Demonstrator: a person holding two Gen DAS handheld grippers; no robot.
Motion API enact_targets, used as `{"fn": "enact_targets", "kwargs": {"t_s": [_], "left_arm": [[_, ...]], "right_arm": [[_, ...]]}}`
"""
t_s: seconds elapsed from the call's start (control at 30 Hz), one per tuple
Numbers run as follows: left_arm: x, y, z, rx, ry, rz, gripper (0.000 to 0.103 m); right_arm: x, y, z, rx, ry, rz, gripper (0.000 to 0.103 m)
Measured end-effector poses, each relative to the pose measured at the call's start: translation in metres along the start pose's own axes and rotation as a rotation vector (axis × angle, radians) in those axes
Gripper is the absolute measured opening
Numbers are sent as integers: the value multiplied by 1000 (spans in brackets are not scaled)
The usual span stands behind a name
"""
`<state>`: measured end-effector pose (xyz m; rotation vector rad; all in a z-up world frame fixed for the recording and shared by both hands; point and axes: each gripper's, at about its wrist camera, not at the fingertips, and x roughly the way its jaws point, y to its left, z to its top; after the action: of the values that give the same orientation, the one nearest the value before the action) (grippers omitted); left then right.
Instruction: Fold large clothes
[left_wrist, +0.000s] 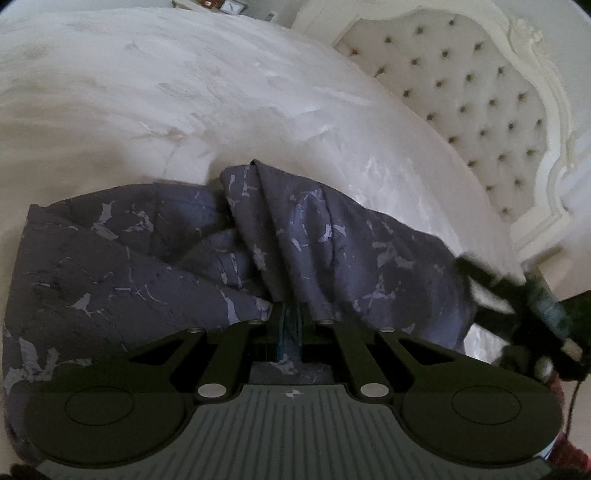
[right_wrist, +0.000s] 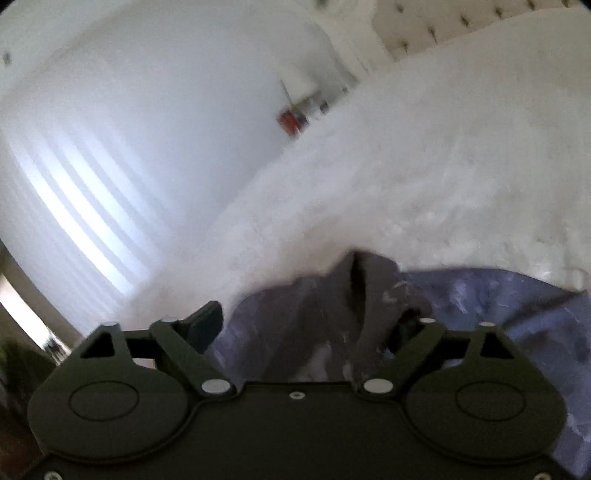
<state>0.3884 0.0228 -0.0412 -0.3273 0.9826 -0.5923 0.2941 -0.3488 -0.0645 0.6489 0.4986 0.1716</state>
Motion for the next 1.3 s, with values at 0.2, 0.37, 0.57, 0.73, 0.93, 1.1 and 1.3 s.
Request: {"fn": "enact_targets", "kwargs": {"t_s": [0.2,0.37,0.57,0.73,0.93,1.1,1.3], "left_arm": [[6,4,-4,-72,-1,-55,70],[14,-2,-5,-86,3,-66,74],[11,-5,-11,-172,-39,-93,74],[18,-1,-19,-305,-56,-129,74],[33,12,-17,-505,-92,-218,4],[-12,-23,2,-249,-155,-197,4],[-58,-36,-34,-102,-115,-192,4]], "right_arm": [[8,-20,-28,83,122,12,87],[5,-20,-35,117,96,77,33],[-13,-15,-10,245,56,252,23],[-20,-21,-2,335,42,291,21],[-18,-23,-5,298,64,231,21],[-37,-7,9,157,34,179,21],[-67,23,-14,-80,80,180,21]]}}
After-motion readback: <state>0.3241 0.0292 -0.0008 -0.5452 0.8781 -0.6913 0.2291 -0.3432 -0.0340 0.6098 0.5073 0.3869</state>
